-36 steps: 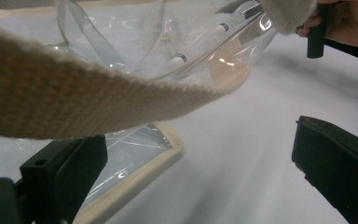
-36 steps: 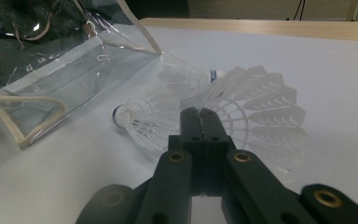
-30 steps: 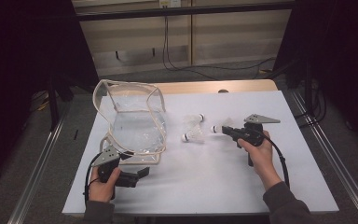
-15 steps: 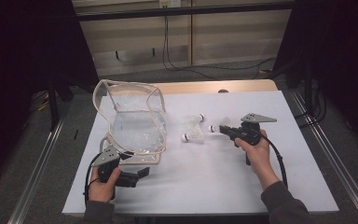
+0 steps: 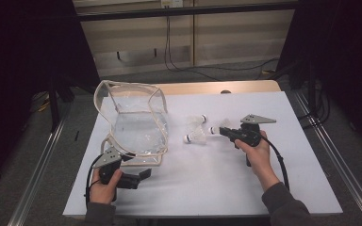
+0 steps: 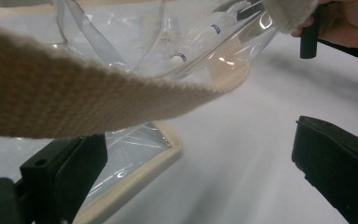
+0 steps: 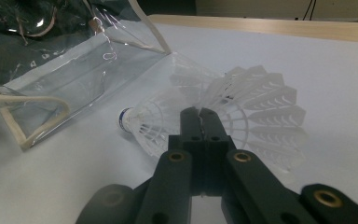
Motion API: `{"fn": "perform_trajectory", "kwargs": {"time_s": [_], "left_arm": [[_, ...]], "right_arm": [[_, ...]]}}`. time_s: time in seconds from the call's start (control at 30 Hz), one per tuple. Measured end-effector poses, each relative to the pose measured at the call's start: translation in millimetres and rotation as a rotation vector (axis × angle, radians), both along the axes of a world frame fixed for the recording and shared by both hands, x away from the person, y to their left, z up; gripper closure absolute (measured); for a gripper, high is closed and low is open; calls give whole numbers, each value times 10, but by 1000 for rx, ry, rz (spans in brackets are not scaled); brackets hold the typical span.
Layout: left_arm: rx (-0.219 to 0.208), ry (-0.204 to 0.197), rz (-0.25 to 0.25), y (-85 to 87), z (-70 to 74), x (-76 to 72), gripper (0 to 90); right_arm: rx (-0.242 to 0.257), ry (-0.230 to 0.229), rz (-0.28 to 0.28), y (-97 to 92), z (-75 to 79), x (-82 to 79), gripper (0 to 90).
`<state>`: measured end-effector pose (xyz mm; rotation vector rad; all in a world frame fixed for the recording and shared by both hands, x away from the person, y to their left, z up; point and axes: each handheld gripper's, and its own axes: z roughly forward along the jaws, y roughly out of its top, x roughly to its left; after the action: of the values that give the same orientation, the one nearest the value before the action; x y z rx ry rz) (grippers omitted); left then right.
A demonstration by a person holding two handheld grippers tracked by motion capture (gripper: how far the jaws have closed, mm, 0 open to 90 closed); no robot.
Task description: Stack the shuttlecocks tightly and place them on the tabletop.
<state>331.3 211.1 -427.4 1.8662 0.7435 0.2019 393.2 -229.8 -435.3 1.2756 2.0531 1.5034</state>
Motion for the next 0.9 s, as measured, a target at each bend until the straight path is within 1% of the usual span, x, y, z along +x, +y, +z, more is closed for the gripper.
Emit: {"fn": "perform_trajectory", "kwargs": {"time_s": [0.07,0.23,0.37,0.63,0.73,0.9], "left_arm": [[1,0,2,3,0,0,34],[0,0,2,0,-1,-1,35],[1,-1,0,0,-1,1,34],[2,-1,2,0,-1,0,35],[1,-1,3,2,0,0,34],[2,-1,1,-1,-1,1,35]], "right_arm": [[8,2,2,7,-2,-1,900],[11,5,17,37,-3,-4,900],[3,6,25,67,-5,-5,900],[13,7,28,94,-11,-9,900],[7,3,31,101,-12,-9,900],[14,5,29,110,-6,-8,900]]}}
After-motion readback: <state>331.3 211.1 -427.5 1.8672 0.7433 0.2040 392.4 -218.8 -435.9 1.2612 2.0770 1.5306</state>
